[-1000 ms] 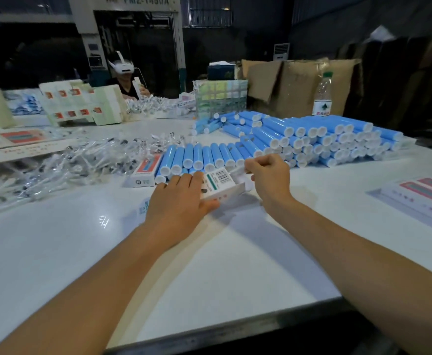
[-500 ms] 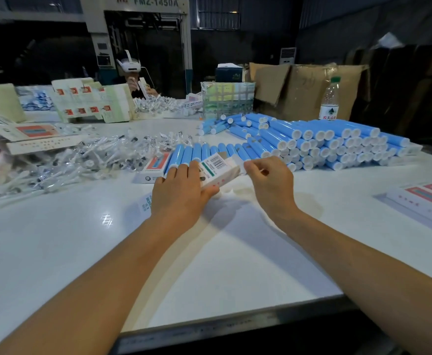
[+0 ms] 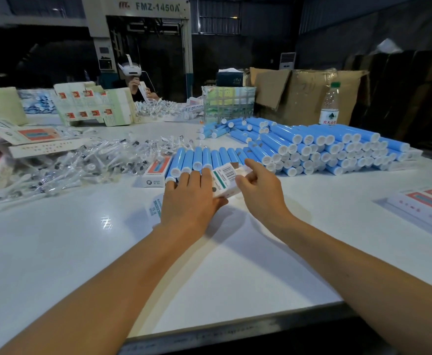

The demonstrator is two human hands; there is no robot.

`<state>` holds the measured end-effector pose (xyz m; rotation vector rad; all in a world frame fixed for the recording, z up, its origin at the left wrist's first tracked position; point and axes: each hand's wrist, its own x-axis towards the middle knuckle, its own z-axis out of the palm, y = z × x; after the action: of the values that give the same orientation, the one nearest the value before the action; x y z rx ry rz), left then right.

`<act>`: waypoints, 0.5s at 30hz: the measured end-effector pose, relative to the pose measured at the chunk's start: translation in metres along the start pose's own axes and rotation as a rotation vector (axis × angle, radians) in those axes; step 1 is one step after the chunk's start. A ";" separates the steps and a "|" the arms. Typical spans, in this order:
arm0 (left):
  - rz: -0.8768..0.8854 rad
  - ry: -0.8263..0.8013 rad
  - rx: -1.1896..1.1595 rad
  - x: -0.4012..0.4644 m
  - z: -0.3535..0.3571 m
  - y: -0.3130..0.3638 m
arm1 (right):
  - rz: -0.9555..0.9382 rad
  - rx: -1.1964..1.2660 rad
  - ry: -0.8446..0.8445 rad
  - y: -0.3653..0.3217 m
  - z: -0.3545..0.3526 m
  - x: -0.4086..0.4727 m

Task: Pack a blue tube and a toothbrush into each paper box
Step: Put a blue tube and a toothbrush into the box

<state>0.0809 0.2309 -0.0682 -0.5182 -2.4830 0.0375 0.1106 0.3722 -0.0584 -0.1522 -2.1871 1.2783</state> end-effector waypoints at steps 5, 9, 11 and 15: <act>0.037 -0.013 0.061 -0.003 0.003 0.001 | 0.023 -0.137 -0.084 0.000 0.000 0.000; 0.022 -0.012 0.054 -0.003 0.004 0.004 | -0.009 -0.141 -0.040 0.002 0.003 -0.001; 0.020 -0.010 0.056 -0.004 0.005 0.004 | -0.015 -0.164 -0.066 0.004 0.005 0.000; 0.018 -0.015 0.048 -0.004 0.005 0.003 | -0.020 -0.176 -0.126 0.007 0.003 0.001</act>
<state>0.0824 0.2321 -0.0748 -0.5214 -2.4853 0.1078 0.1068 0.3734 -0.0649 -0.1216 -2.4028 1.1100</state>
